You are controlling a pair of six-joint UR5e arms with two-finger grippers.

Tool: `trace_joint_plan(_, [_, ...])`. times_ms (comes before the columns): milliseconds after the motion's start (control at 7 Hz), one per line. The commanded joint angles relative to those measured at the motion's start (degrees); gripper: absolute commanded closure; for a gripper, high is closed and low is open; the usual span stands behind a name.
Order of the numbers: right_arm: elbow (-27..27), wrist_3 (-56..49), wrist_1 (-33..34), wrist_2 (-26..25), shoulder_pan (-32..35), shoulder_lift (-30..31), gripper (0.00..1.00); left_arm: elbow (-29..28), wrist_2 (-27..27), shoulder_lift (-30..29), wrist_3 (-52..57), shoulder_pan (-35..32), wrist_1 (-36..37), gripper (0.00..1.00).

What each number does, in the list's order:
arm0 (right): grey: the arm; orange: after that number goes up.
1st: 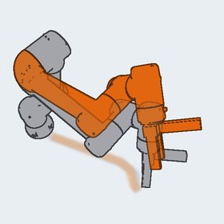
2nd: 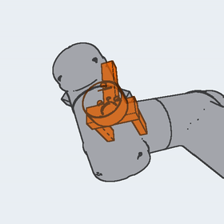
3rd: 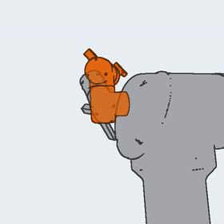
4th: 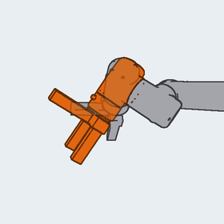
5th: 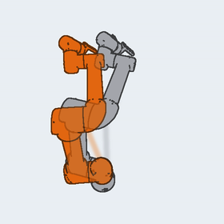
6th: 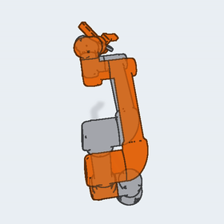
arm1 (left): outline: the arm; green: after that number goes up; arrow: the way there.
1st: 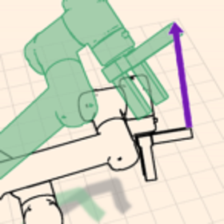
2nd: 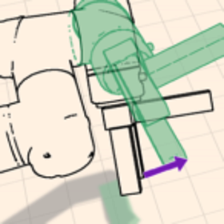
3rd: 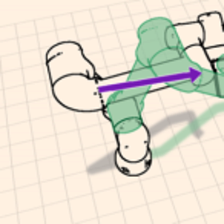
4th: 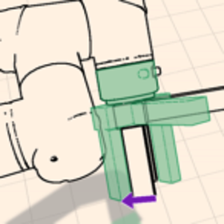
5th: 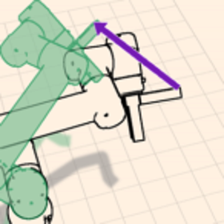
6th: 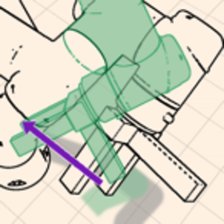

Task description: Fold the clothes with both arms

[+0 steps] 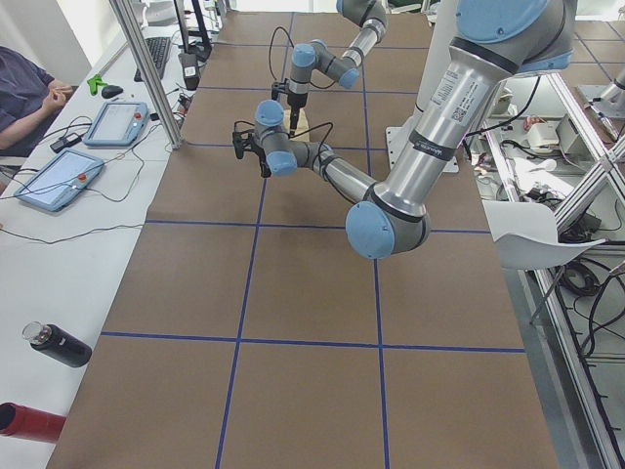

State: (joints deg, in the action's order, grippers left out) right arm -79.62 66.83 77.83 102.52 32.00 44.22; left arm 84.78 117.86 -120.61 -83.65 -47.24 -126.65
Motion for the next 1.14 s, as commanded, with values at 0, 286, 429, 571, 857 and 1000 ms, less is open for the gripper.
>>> trace_joint_plan(0, [8.3, -3.4, -0.4, -2.1, 1.4, -4.7, 0.02, 0.0, 0.0, 0.8, 0.1, 0.0, 0.0, 0.0])
trace_joint_plan(286, [18.6, -6.5, -2.7, -1.9, 4.8, -11.4, 0.02, -0.1, -0.1, 1.1, 0.0, 0.1, -0.2, 0.0])
trace_joint_plan(429, [23.4, -6.7, -9.1, -1.9, 6.1, -12.1, 0.03, -0.1, -0.1, 1.1, -0.5, 0.1, -0.2, 0.0])
trace_joint_plan(571, [27.3, -6.9, -13.2, -2.2, 7.1, -13.3, 0.03, 0.4, -0.1, 1.2, -0.5, 0.0, -0.2, 0.0])
trace_joint_plan(857, [28.0, -6.9, -15.4, -3.6, 7.4, -13.6, 0.03, 1.4, 0.0, 1.8, -0.4, 0.0, 0.0, 0.0])
trace_joint_plan(1000, [28.0, -7.2, -15.3, -3.2, 8.3, -13.8, 0.02, 1.6, 0.0, 1.7, 0.1, -0.2, 0.0, 0.0])
